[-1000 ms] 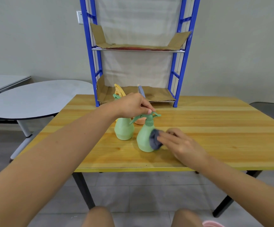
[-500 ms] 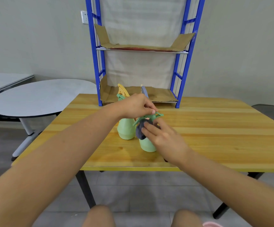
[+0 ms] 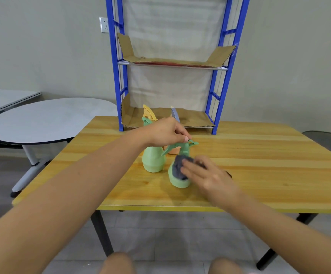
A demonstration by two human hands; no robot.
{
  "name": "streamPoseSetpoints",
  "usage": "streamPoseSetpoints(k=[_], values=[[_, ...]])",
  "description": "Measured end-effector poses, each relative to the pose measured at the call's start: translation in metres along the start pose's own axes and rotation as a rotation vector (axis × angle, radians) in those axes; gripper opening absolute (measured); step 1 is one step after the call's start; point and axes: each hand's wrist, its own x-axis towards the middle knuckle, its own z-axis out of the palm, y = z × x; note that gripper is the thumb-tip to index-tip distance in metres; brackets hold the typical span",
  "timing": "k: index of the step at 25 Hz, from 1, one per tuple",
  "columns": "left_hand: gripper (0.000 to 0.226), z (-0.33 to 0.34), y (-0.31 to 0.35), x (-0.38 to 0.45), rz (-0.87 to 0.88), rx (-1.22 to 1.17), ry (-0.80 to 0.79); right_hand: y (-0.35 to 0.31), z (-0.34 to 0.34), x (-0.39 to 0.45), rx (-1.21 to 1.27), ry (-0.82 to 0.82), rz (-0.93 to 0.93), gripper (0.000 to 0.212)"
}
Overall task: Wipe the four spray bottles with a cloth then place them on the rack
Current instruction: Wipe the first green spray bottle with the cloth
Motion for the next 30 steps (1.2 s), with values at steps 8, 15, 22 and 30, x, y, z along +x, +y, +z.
streamPoseSetpoints(k=[8,15,22,30], values=[[0.055,-0.015,-0.001,-0.01,-0.029,0.019,-0.06,0.021,-0.018,0.016,0.045,0.129,0.148,0.029],[0.048,-0.015,-0.004,-0.011,-0.134,-0.091,-0.078,-0.019,0.018,0.032,0.077,0.165,0.201,0.033],[0.05,-0.015,-0.003,-0.013,-0.126,-0.162,-0.063,-0.008,0.01,0.036,0.058,0.19,0.16,0.032],[0.041,-0.016,-0.007,-0.011,-0.129,-0.198,-0.086,-0.01,0.004,0.035,0.064,0.15,0.143,0.037]])
